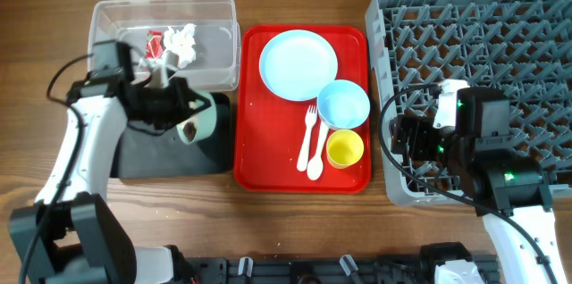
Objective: Sort waste into correct bins and load items into the dishwasher rack
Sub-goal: 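Tip the green bowl over the black tray to empty rice and shells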
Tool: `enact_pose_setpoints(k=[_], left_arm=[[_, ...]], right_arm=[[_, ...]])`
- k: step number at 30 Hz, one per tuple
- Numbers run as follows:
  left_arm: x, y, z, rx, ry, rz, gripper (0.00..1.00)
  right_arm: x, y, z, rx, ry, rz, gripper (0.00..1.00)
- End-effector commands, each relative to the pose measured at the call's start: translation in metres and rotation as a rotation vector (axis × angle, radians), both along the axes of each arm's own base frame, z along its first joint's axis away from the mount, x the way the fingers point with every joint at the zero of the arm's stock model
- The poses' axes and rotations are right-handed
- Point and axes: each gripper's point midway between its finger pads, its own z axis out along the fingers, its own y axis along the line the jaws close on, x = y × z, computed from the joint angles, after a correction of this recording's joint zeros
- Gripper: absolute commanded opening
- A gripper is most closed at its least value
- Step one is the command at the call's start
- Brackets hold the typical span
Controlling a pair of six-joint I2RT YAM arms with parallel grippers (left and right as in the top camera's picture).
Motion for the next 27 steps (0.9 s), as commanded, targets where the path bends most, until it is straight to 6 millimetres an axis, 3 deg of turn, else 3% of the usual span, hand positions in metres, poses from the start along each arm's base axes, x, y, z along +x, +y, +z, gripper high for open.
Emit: enact_pose_setpoints(k=[1,5,7,11,27], left_arm=[[-0.007,0.006,0.016,-0.326,-0.112,-0.014,0.04],[-0.003,0.029,0.029,-0.544,-0.137,0.086,0.04],[0.000,0.042,0.031,-0.644,-0.066,0.174,0.04],[0.003,0.058,0.040,-0.756,-0.074,0.232,0.04],[0.003,0.060,0.047,-0.792,-0.097,0.231,0.04]], right_arm=[[0.002,0.000,0.006,0.008,-0.011,-0.009,1.00],[0.002,0.000,0.006,0.008,-0.011,-0.009,1.00],[0.002,0.000,0.006,0.009,-0.011,-0.009,1.00],[0.001,0.000,0.006,0.009,-0.007,-0.009,1.00],[-0.001,0.000,0.004,0.009,0.001,-0.010,1.00]])
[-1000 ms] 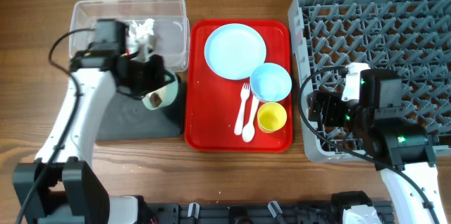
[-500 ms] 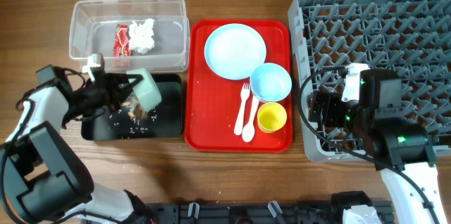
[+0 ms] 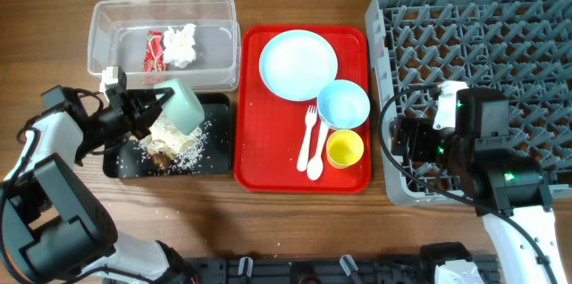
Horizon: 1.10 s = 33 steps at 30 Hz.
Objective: Sort waste into correct bins and load items into the dishwasher rack
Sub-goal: 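Tip the green bowl over the black tray to empty rice and shells, then return the empty green bowl to the red tray with the left gripper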
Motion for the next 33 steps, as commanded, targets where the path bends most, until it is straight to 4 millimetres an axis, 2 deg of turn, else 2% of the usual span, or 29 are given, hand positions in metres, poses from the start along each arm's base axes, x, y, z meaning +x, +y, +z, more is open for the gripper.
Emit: enact_pose_setpoints(k=[1,5,8,9,10,11,12,14,16,19,24,28,33], left_arm=[[0.000,0.001,0.004,-0.041,-0.006,0.006,0.04],[0.000,0.002,0.000,-0.014,-0.003,0.005,0.04],[0.002,0.010,-0.040,0.203,0.087,0.009,0.04],[-0.001,0.015,-0.057,0.244,0.227,0.033,0.04],[-0.002,0.015,-0.060,0.218,0.303,0.050,0.04],[0.000,0.009,-0.042,0.113,0.264,0.039,0.04],[0.003,0.000,0.008,-0.056,-0.022,-0.004,0.04],[0.000,-0.009,0.014,-0.005,-0.091,-0.028,0.04],[0.000,-0.012,0.004,0.080,-0.085,-0.045,0.04],[-0.002,-0.022,0.004,0.090,-0.088,-0.073,0.04],[-0.007,-0.061,0.001,0.300,-0.142,-0.206,0.04],[-0.010,-0.115,-0.007,0.653,-0.251,-0.380,0.04],[-0.013,-0.174,-0.054,1.082,-0.330,-0.523,0.04]], right_arm=[[0.002,0.000,0.006,0.009,-0.013,-0.010,1.00],[0.002,0.001,0.006,0.009,-0.014,-0.009,1.00],[0.002,0.001,0.006,0.009,-0.013,-0.009,1.00],[0.002,0.001,0.006,0.009,-0.013,-0.010,1.00],[0.002,0.001,0.006,0.009,-0.013,-0.010,1.00],[0.002,0.000,0.006,0.009,-0.013,-0.010,1.00],[0.002,0.001,0.006,0.009,-0.012,-0.010,1.00],[0.002,0.000,0.006,0.009,-0.010,-0.010,1.00],[0.002,0.000,0.006,0.009,-0.010,-0.010,1.00],[0.001,0.000,0.006,0.008,-0.009,-0.009,1.00],[0.001,0.000,0.006,0.009,-0.009,-0.010,1.00],[0.001,0.000,0.006,0.009,-0.010,-0.010,1.00],[0.001,0.000,0.006,0.009,-0.010,-0.010,1.00]])
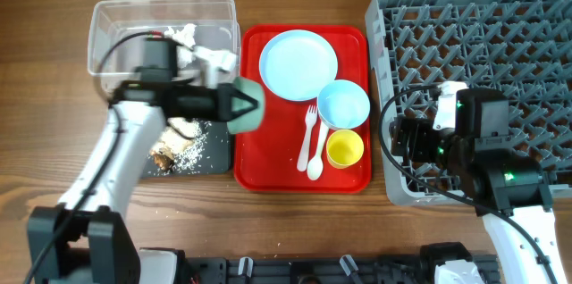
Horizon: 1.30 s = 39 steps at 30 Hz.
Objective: Sort waste into correct bins and load items into the dishwasher rack
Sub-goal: 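Return the empty green bowl to the red tray with the left gripper, then grasp the yellow cup with the left gripper and lift it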
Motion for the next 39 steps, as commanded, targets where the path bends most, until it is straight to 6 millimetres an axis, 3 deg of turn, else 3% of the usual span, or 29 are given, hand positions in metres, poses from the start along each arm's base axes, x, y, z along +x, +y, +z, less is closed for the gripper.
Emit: enact_pose_setpoints(k=[1,5,9,11,12,15,16,17,19,23,25,31,35,39], left_arm=[[0.004,-0.017,-0.040,0.385,-0.116,-0.013,0.04],[-0.002,-0.033,-0.069,0.619,-0.182,-0.032,0.04],[-0.010,-0.053,-0.094,0.651,-0.172,-0.093,0.04],[-0.008,-0.055,-0.095,0.647,-0.175,-0.089,0.04],[-0.006,-0.056,-0.094,0.642,-0.183,-0.086,0.08],[-0.005,-0.057,-0.093,0.638,-0.190,-0.084,0.33],[-0.004,-0.058,-0.090,0.635,-0.194,-0.082,0.48],[-0.002,-0.059,-0.082,0.630,-0.202,-0.079,0.54],[0.002,-0.063,-0.063,0.611,-0.223,-0.072,0.55],[0.004,-0.092,-0.010,0.428,-0.292,-0.099,0.57],[-0.001,-0.104,-0.001,0.342,-0.261,-0.096,0.59],[-0.023,-0.127,-0.013,0.288,-0.184,-0.177,0.58],[-0.038,-0.139,-0.038,0.321,-0.134,-0.233,0.58],[-0.051,-0.147,-0.064,0.359,-0.071,-0.269,0.48]], right_arm=[[0.003,0.000,0.007,0.010,-0.015,-0.010,1.00],[0.002,0.000,0.007,0.009,-0.015,-0.010,1.00],[0.002,0.000,0.006,0.009,-0.014,-0.010,1.00],[0.002,0.000,0.006,0.009,-0.013,-0.010,1.00],[0.002,0.000,0.006,0.009,-0.013,-0.009,1.00],[0.002,0.001,0.006,0.009,-0.010,-0.010,1.00],[0.000,0.002,0.005,0.019,-0.004,-0.003,1.00],[0.000,0.006,0.006,0.033,-0.004,0.008,1.00],[0.000,0.003,0.007,0.023,-0.010,0.002,1.00],[0.002,-0.010,0.006,-0.038,-0.014,-0.046,1.00],[0.002,-0.019,0.010,-0.063,-0.014,-0.104,1.00],[0.005,-0.030,0.036,-0.098,-0.062,-0.163,1.00],[0.002,-0.031,0.032,-0.090,-0.037,-0.178,0.99],[0.000,-0.031,0.031,-0.092,-0.028,-0.178,1.00]])
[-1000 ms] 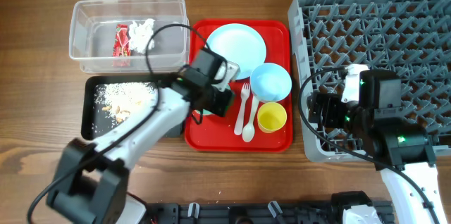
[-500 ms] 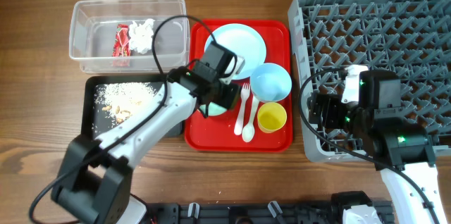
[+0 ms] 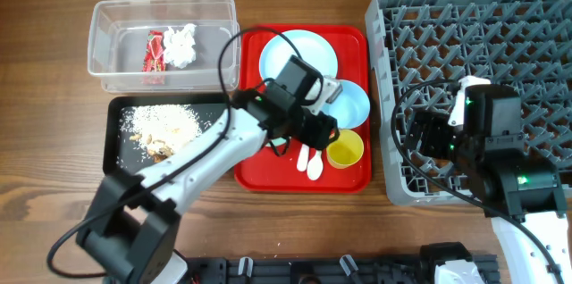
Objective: Sort waste into correct bins and load items into the dishwasher rack
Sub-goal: 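Grasp the yellow cup with the left gripper and lift it, then hand the yellow cup from the left gripper to the right gripper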
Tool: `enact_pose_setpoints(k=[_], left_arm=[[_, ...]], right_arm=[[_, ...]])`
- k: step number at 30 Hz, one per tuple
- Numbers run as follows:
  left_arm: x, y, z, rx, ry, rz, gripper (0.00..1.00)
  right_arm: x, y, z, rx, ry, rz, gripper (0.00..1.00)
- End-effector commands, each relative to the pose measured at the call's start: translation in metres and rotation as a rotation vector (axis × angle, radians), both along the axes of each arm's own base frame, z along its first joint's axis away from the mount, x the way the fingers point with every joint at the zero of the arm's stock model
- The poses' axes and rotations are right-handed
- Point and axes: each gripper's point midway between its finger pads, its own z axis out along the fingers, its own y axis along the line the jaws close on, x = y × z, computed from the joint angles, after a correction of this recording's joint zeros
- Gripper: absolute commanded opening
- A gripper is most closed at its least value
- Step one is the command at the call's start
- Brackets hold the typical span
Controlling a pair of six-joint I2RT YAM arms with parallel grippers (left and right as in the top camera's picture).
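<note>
My left gripper (image 3: 323, 128) reaches across the red tray (image 3: 259, 172), ending beside the blue bowl (image 3: 356, 105) and just above the yellow cup (image 3: 345, 148). Its fingers are dark and foreshortened, so their state is unclear. The green cup does not show; the arm may cover it. A pale blue plate (image 3: 295, 52) lies at the tray's back, and the white fork and spoon (image 3: 309, 164) poke out under the arm. My right gripper (image 3: 427, 135) hovers over the left edge of the grey dishwasher rack (image 3: 500, 34), with its jaws not readable.
A clear bin (image 3: 98, 52) at the back left holds a red wrapper (image 3: 154, 52) and a crumpled white tissue (image 3: 181, 45). In front of it a black tray (image 3: 121, 166) carries rice and food scraps (image 3: 163, 128).
My left arm has moved right, from the red tray's left edge to its middle by the bowl and yellow cup. The green cup it held no longer shows. My right arm has shifted slightly right.
My left gripper held the green cup over the black tray. Then the cup was tipped and rice and scraps lay on that tray. Then the cup hung at the red tray's left edge. Now the arm lies across the tray's middle.
</note>
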Motion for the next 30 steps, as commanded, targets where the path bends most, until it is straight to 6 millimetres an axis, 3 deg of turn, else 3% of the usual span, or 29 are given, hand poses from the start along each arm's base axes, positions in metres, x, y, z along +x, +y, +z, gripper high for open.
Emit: enact_pose_setpoints(k=[1,4,5,6,7,11,14,17,18,20,23,26,28,30], left_arm=[[-0.010,-0.009,-0.020,0.027,0.058,-0.016,0.44],[-0.015,-0.009,-0.038,0.069,0.086,-0.023,0.32],[-0.015,-0.009,-0.042,0.076,0.094,-0.023,0.23],[-0.017,-0.007,-0.045,0.085,0.104,-0.023,0.08],[-0.017,-0.007,-0.045,0.085,0.105,-0.022,0.04],[-0.012,-0.002,-0.038,0.078,0.114,0.016,0.04],[0.000,0.010,-0.010,0.036,0.079,0.064,0.04],[0.025,0.027,0.044,-0.123,0.033,0.151,0.04],[0.040,0.037,0.062,-0.186,0.022,0.216,0.04],[0.064,0.056,0.080,-0.270,0.040,0.345,0.04],[0.093,0.078,0.092,-0.416,0.177,0.528,0.04],[0.100,0.071,0.095,-0.560,0.322,0.487,0.04],[0.096,0.065,0.085,-0.574,0.388,0.451,0.04],[0.088,0.053,0.089,-0.656,0.455,0.327,0.04]], right_arm=[[0.001,-0.004,0.006,-0.008,-0.011,-0.029,1.00],[0.000,-0.004,0.005,-0.009,-0.004,-0.029,1.00],[-0.001,-0.004,0.004,-0.010,0.000,-0.028,1.00],[-0.002,-0.004,0.003,-0.012,0.004,-0.027,1.00],[-0.003,-0.004,0.003,-0.012,0.009,-0.027,1.00],[-0.002,-0.005,-0.001,-0.017,0.025,-0.029,1.00],[0.001,-0.012,-0.007,-0.053,0.051,-0.055,1.00],[0.008,-0.013,-0.016,-0.046,0.079,-0.085,1.00],[0.014,-0.006,-0.018,-0.016,0.081,-0.065,1.00],[0.022,0.012,-0.022,0.065,0.085,-0.008,1.00],[0.030,0.044,-0.026,0.213,0.102,0.100,1.00],[0.036,0.091,-0.021,0.402,0.097,0.338,1.00],[0.038,0.109,-0.018,0.472,0.087,0.450,0.98],[0.039,0.131,-0.011,0.560,0.043,0.615,0.93]])
